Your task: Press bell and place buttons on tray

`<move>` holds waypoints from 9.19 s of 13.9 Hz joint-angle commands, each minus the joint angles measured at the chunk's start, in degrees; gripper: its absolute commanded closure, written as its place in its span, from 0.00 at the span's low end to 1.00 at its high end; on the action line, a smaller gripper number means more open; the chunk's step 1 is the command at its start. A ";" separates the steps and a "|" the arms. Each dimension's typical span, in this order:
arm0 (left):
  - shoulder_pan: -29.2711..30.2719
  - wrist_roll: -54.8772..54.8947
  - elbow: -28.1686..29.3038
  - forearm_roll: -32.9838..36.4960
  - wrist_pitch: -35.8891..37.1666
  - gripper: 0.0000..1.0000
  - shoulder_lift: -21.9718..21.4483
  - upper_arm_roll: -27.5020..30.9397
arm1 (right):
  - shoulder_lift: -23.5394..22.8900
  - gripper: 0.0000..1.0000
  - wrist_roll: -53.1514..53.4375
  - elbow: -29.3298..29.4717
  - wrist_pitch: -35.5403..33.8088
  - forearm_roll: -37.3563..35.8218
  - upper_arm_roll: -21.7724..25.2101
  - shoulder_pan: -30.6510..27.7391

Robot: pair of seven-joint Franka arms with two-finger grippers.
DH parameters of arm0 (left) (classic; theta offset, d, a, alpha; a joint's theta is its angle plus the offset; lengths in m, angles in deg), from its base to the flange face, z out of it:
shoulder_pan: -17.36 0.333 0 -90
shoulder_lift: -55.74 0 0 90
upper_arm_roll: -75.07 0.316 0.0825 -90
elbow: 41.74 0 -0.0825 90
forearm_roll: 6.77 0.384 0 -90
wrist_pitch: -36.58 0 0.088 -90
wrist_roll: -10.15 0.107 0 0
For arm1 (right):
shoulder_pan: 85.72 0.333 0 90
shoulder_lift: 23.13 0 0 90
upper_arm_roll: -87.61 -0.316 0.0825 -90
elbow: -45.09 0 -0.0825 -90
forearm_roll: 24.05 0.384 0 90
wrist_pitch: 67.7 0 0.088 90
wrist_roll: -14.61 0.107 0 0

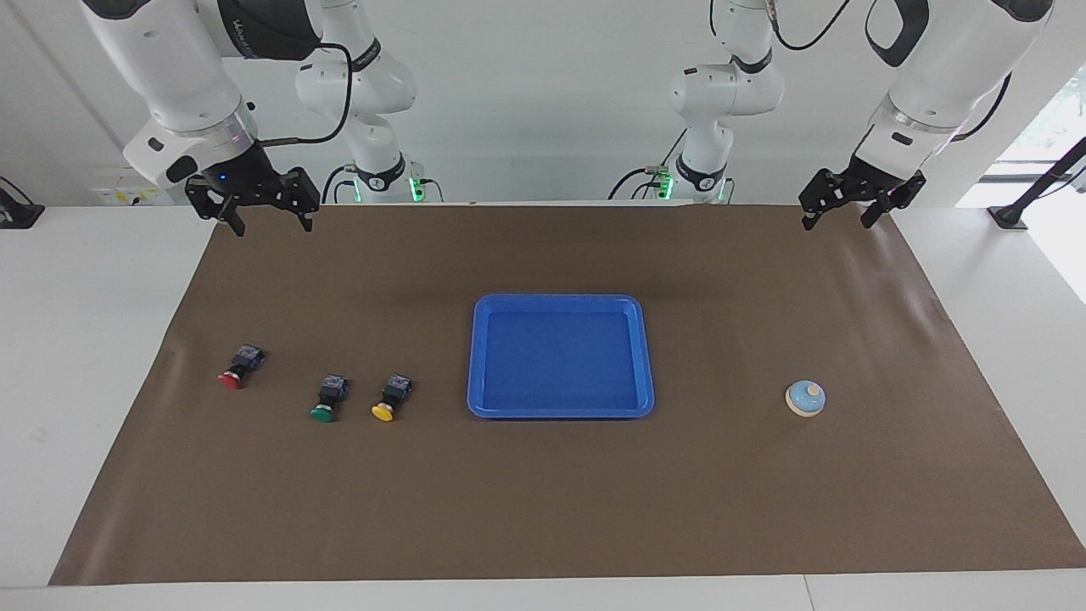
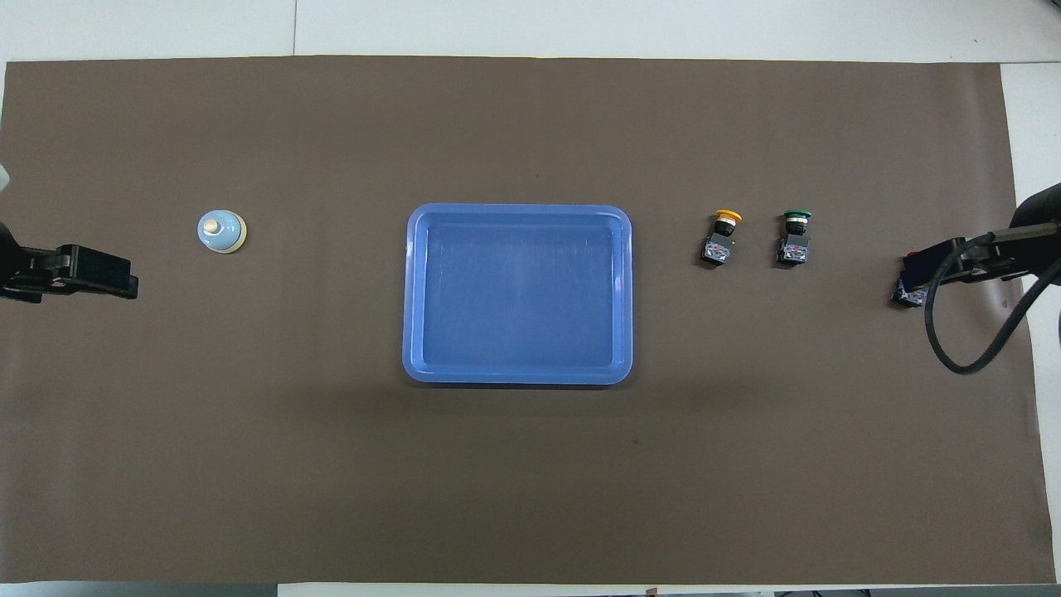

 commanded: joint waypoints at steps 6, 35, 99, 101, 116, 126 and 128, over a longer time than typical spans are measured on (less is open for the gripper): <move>-0.21 0.65 1.78 -0.31 -5.15 0.04 -0.27 0.19 | 1.02 0.00 -1.31 -0.97 0.16 0.31 -0.78 -1.10; 4.19 0.12 5.92 0.13 -39.01 1.00 25.57 0.63 | 1.02 0.00 -1.31 -1.06 0.16 0.31 -0.70 -1.10; -0.82 -0.05 0.74 -0.49 0.80 0.00 0.08 1.59 | -26.40 1.00 26.64 -13.45 47.71 -0.30 -1.22 8.39; -0.82 -0.05 0.74 -0.49 0.80 0.00 0.08 1.59 | -26.40 1.00 26.55 -12.93 47.09 -0.30 -1.22 8.48; -0.82 -0.05 0.74 -0.58 0.80 0.00 0.08 1.59 | -27.81 1.00 33.57 1.34 31.34 5.15 -1.31 24.20; -0.82 -0.05 0.74 -0.58 0.80 0.00 0.08 1.59 | -27.19 0.95 38.22 -9.58 42.26 5.06 -1.40 27.38; -0.82 -0.05 0.74 -0.49 0.80 0.00 0.08 1.59 | -27.19 0.00 38.94 -9.49 42.00 4.97 -1.31 27.73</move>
